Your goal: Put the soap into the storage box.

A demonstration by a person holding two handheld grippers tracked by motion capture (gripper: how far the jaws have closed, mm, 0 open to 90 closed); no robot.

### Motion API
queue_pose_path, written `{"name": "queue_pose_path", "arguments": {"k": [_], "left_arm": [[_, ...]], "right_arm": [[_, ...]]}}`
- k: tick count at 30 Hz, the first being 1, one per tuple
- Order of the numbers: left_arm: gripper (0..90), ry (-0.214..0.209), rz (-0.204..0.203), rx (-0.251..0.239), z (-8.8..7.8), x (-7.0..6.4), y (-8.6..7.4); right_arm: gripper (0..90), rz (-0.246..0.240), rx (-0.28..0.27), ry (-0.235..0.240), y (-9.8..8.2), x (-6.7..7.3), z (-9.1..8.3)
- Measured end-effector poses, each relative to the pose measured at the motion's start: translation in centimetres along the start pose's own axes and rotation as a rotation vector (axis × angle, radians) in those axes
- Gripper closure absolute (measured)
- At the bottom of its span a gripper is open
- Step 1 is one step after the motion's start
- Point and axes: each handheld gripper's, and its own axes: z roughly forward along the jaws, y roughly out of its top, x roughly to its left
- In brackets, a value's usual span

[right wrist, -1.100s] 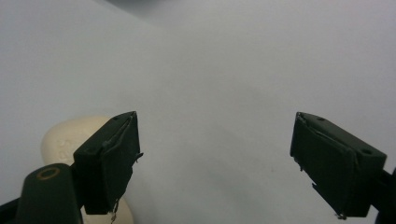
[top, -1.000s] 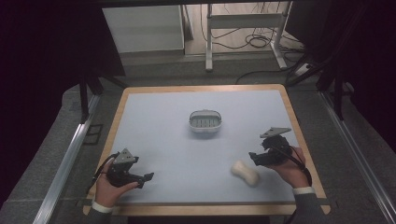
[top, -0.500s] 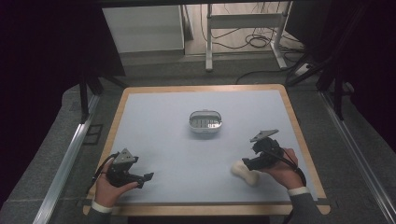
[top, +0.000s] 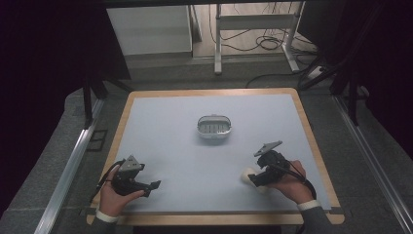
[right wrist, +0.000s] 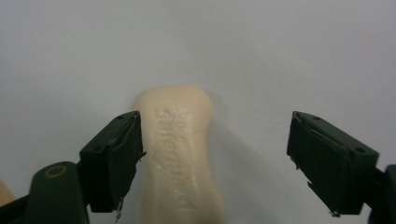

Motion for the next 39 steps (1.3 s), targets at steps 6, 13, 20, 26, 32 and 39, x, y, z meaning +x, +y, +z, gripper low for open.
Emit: {"name": "queue_pose_path", "arguments": {"k": [6,13,20,26,32,39], "left_arm": [[8.7,0.0,0.001,0.001,0.0,0.0,0.0],[8.5,-0.004,0.004,0.003,0.1,-0.1,0.0],[8.5,0.0,0.009,-0.009,0.0,0.0,0.0],[8.5,0.001,0.01,-0.009,0.0,0.0,0.0],[8.5,-0.001,0.01,-0.007,0.0,-0.1,0.0],[8.5,0.003,0.01,-0.008,0.0,0.0,0.0]], "right_arm": [[24.3,-0.014,0.042,0.03,-0.3,0.5,0.5],[25.9,-0.033,0.083,0.04,-0.2,1.0,1.0],[28.7,-0.05,0.131,0.051,-0.1,1.3,1.9],[38.5,-0.059,0.184,0.041,-0.1,1.5,2.7],[49.4,-0.05,0.188,0.072,-0.1,1.3,2.6],[49.7,-0.057,0.18,0.073,0.1,1.3,2.5]]}}
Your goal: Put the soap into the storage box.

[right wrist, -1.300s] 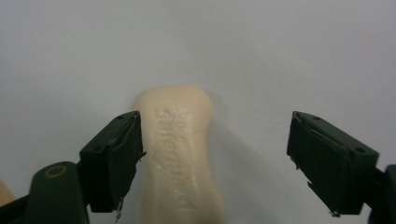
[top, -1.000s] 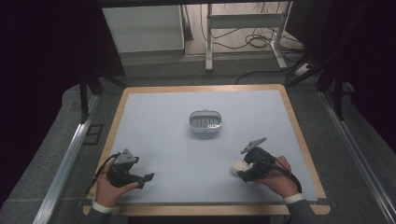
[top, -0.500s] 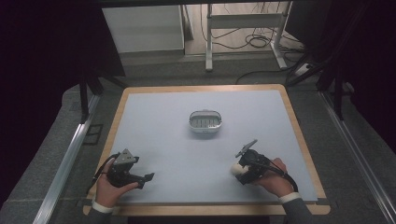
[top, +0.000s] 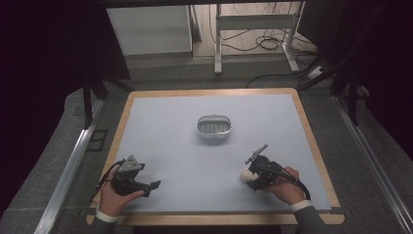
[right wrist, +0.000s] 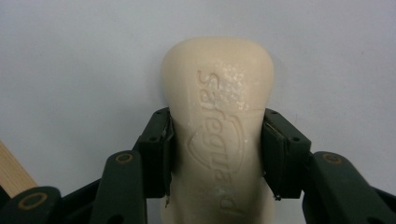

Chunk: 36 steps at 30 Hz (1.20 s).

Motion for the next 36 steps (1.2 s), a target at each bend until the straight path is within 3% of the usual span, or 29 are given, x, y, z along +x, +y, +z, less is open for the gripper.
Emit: {"name": "queue_pose_path", "arguments": {"k": [6,19,36], "left_arm": [[8.5,0.002,-0.001,0.0,0.0,0.0,0.0],[8.5,0.0,0.0,0.001,0.1,0.0,0.0],[8.5,0.002,0.001,0.003,0.0,0.0,0.0]], "right_arm": [[49.7,-0.013,-0.035,-0.007,0.1,-0.1,-0.5],[49.7,0.005,-0.112,-0.01,0.2,-1.1,-1.8],[49.7,0.005,-0.15,-0.014,2.0,-2.4,-2.3]]}}
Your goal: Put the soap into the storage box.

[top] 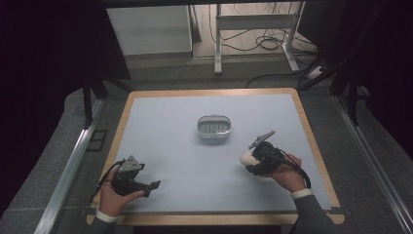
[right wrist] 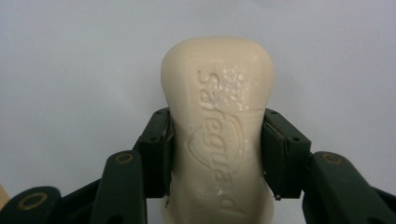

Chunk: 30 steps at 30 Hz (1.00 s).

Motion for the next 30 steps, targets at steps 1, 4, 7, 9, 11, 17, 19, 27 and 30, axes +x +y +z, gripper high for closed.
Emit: {"name": "queue_pose_path", "arguments": {"k": [1,4,7,9,11,17,19,27,30], "left_arm": [[8.5,-0.001,0.0,0.0,0.0,0.0,0.0],[8.5,-0.001,0.001,0.002,0.0,0.0,0.0],[8.5,0.0,0.001,0.001,0.0,0.0,0.0],[8.5,0.0,0.001,0.001,0.0,0.0,0.0],[8.5,0.0,0.001,0.002,0.0,0.0,0.0],[8.5,-0.001,0.001,0.001,0.0,0.0,0.0],[8.5,0.0,0.002,0.002,0.0,0.0,0.0],[8.5,0.002,0.006,0.006,0.0,0.0,0.0],[8.5,0.002,0.006,0.007,0.1,0.0,0.0]], "right_arm": [[49.7,0.0,0.0,0.0,0.0,0.0,0.0],[49.7,0.001,-0.008,0.002,0.6,-0.1,0.1],[49.7,-0.004,-0.012,0.003,0.8,-0.2,0.2],[49.7,-0.012,-0.012,0.002,1.1,-0.2,0.2],[49.7,-0.012,-0.013,0.003,1.2,-0.1,0.1],[49.7,-0.028,-0.025,0.004,1.8,-0.1,0.0],[49.7,-0.029,-0.03,0.004,2.2,-0.2,0.0],[49.7,-0.03,-0.023,0.011,2.7,-0.6,0.2],[49.7,-0.027,-0.021,0.01,2.9,-0.8,0.3]]}}
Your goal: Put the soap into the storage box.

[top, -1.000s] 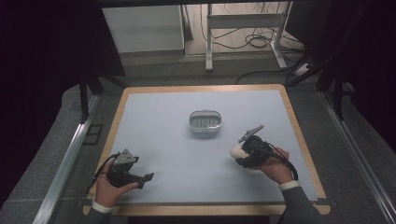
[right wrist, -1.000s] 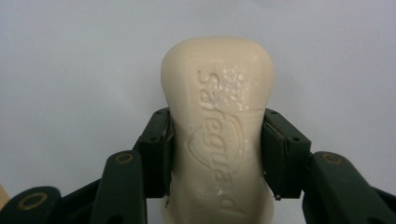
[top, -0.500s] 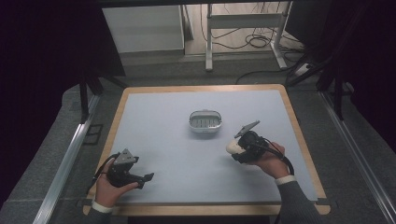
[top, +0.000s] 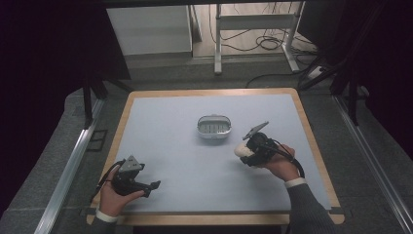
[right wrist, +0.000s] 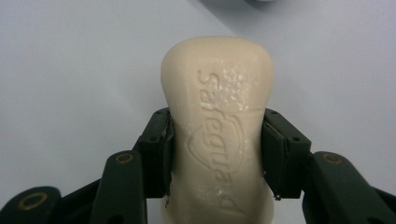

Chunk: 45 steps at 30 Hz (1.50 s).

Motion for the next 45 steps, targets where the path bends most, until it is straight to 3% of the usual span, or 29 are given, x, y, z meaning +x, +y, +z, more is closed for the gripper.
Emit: {"name": "queue_pose_path", "arguments": {"k": [33,45], "left_arm": [[8.5,-0.004,0.0,-0.001,0.0,0.0,0.0],[8.5,-0.002,0.001,0.0,0.0,0.0,0.0]], "right_arm": [[49.7,-0.02,-0.011,0.008,4.2,-0.9,0.7],[49.7,-0.051,-0.016,0.018,6.1,-1.5,1.2]]}}
